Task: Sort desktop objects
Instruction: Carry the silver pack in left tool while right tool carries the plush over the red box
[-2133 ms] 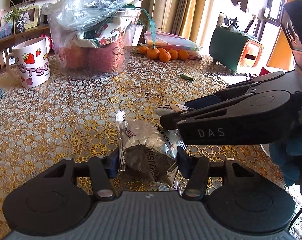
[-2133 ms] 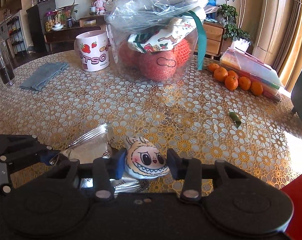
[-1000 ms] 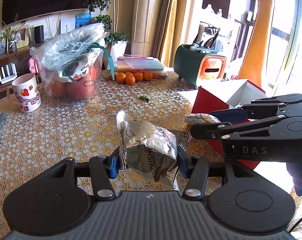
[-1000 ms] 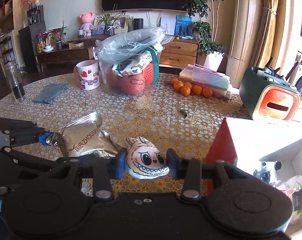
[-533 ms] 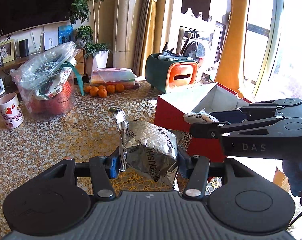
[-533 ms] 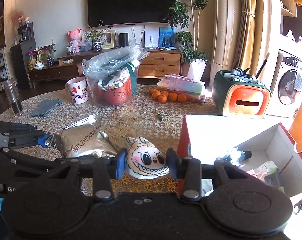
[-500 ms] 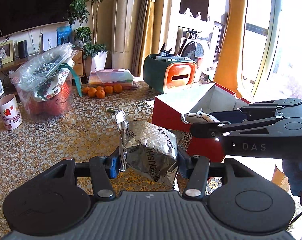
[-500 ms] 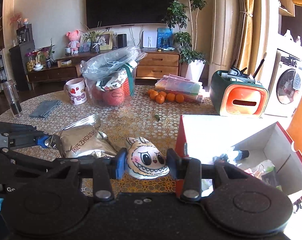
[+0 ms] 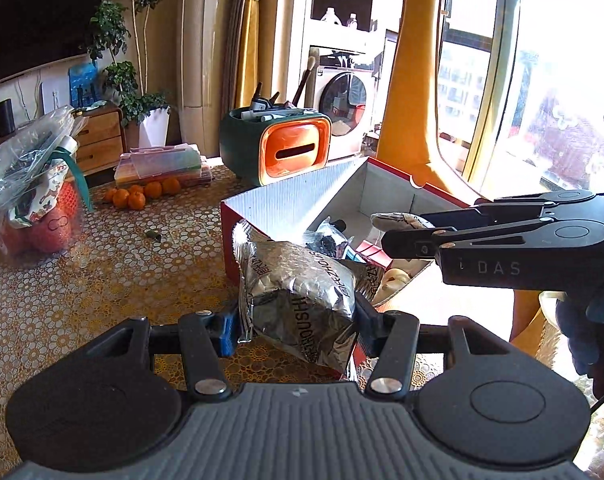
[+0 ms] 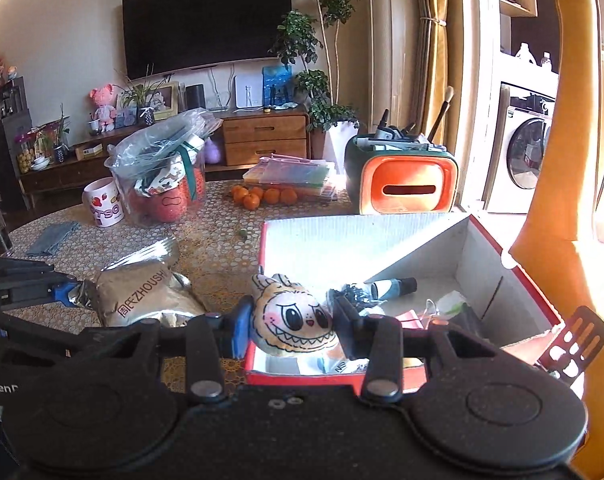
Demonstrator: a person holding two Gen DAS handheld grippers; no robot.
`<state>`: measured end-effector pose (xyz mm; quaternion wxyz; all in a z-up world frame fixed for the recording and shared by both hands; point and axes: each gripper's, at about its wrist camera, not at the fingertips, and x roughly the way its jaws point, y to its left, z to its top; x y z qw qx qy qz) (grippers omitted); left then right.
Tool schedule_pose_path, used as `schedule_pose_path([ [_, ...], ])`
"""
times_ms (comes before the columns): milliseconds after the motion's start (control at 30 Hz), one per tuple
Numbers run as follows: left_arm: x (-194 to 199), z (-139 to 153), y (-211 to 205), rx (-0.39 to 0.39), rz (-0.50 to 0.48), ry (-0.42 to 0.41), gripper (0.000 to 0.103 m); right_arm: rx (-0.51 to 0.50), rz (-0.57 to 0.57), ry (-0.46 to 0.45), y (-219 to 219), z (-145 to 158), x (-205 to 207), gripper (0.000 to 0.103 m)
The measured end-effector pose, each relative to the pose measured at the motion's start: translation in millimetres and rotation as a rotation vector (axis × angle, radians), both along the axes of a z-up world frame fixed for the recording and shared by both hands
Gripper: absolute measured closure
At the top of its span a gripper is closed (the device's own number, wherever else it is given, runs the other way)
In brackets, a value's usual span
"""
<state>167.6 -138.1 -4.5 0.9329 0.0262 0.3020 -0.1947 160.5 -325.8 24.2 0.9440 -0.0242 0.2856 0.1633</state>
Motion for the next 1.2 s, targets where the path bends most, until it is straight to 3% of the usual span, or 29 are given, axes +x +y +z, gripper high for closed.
schedule_pose_path([
  [533, 33.0, 0.9, -62.3, 0.055, -0.091, -0.003, 0.049, -0.018, -0.105, -0.006, -60.9, -2.6, 22.3, 0.062],
  [867, 86.6, -17.2, -84.4, 0.097, -0.075, 0.090, 0.049, 0.024, -0.145, 0.066, -87.5, -21.3, 61.5, 0.061],
  [1200, 115.9, -31.2, -104.6, 0.152, -0.099, 0.117, 0.049, 0.007, -0.160, 0.119, -90.2, -43.7, 90.2, 0.061],
])
